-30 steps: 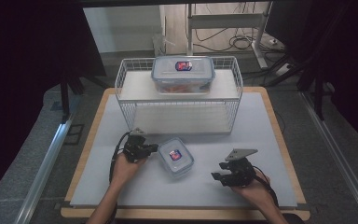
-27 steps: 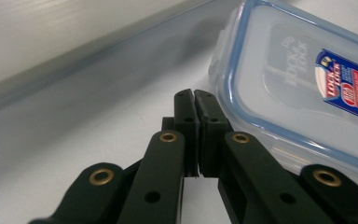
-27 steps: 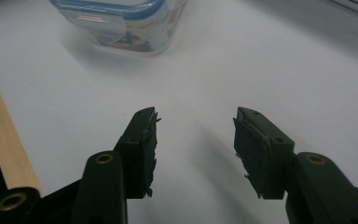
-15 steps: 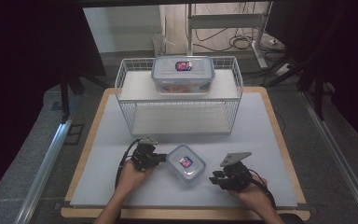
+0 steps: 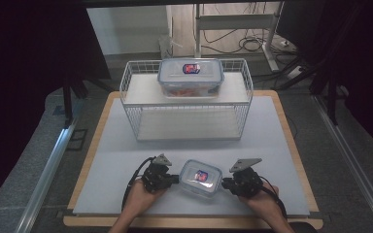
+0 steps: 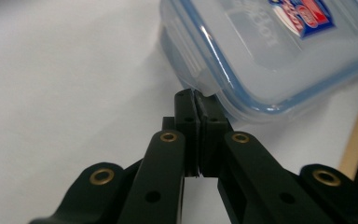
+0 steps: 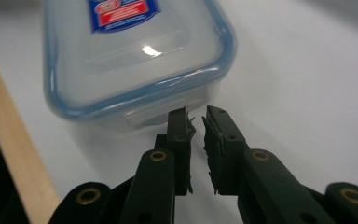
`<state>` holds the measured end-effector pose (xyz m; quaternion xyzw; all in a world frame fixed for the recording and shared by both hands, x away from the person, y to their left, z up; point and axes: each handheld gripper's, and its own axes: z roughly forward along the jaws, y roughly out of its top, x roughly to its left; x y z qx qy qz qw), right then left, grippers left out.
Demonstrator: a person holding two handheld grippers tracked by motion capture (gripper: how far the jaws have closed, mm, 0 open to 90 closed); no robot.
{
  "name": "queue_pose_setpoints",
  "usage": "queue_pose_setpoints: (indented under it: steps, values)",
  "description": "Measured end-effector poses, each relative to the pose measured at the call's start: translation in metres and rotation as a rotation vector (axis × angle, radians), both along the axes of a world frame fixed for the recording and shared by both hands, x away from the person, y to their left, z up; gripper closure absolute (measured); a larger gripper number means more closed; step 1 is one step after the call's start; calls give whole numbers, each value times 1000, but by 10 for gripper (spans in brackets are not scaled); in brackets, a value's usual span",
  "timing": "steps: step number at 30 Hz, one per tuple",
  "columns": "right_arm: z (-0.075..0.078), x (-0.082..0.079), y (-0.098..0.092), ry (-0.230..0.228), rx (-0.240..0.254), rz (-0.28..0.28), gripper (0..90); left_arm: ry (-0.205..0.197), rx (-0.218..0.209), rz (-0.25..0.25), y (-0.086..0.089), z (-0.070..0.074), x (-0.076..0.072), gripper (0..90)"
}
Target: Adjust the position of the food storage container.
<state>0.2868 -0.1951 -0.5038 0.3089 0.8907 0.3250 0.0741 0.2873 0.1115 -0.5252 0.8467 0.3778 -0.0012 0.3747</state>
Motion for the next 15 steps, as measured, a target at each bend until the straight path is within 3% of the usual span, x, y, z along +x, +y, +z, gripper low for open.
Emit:
queue_pose_setpoints:
  steps: [9, 15]
  values:
    - [-3, 8, 8, -47, -33, -37, 798, 23, -35, 13, 1, 0, -21, 881]
    - [-3, 11, 8, -35, -24, -34, 780, 8, -25, 24, 5, 2, -19, 828]
